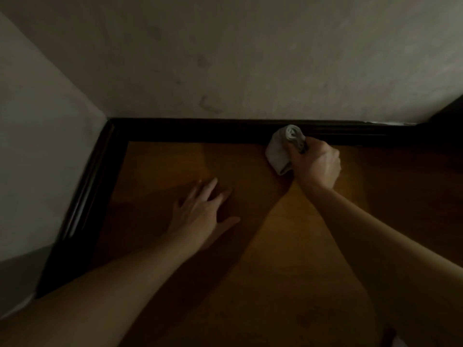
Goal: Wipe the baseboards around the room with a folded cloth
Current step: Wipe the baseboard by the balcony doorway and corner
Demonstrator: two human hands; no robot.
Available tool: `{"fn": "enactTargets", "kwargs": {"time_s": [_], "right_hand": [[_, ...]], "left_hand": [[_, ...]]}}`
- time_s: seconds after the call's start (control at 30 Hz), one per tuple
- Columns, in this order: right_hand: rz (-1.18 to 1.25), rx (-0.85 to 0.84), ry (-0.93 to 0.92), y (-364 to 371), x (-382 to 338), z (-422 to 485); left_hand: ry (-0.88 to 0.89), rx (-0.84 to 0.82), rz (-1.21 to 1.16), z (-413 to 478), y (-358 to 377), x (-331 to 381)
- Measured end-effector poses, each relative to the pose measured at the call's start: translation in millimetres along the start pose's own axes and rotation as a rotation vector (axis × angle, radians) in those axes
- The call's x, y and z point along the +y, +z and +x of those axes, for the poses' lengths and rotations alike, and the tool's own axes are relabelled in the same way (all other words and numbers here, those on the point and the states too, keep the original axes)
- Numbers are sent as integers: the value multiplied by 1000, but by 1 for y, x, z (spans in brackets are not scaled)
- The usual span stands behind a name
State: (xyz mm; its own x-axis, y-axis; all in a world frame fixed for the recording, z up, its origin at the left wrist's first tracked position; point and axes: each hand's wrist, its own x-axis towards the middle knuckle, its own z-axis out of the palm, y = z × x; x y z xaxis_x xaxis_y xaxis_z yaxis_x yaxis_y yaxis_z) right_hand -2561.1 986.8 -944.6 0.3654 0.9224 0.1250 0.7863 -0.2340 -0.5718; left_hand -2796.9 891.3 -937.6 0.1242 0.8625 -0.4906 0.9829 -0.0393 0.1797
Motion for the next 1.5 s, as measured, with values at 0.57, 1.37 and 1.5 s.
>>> {"fn": "enactTargets", "kwargs": {"time_s": [0.57,1.37,1.5], "right_hand": [[33,-31,-74,0,-11,1],[73,-47,-134,60,-89,-34],[64,-95,-192,72,-108,-38]], "left_hand": [[93,6,131,2,5,-12],[187,107,130,6,12,-25],[189,110,150,6,13,-25]]}}
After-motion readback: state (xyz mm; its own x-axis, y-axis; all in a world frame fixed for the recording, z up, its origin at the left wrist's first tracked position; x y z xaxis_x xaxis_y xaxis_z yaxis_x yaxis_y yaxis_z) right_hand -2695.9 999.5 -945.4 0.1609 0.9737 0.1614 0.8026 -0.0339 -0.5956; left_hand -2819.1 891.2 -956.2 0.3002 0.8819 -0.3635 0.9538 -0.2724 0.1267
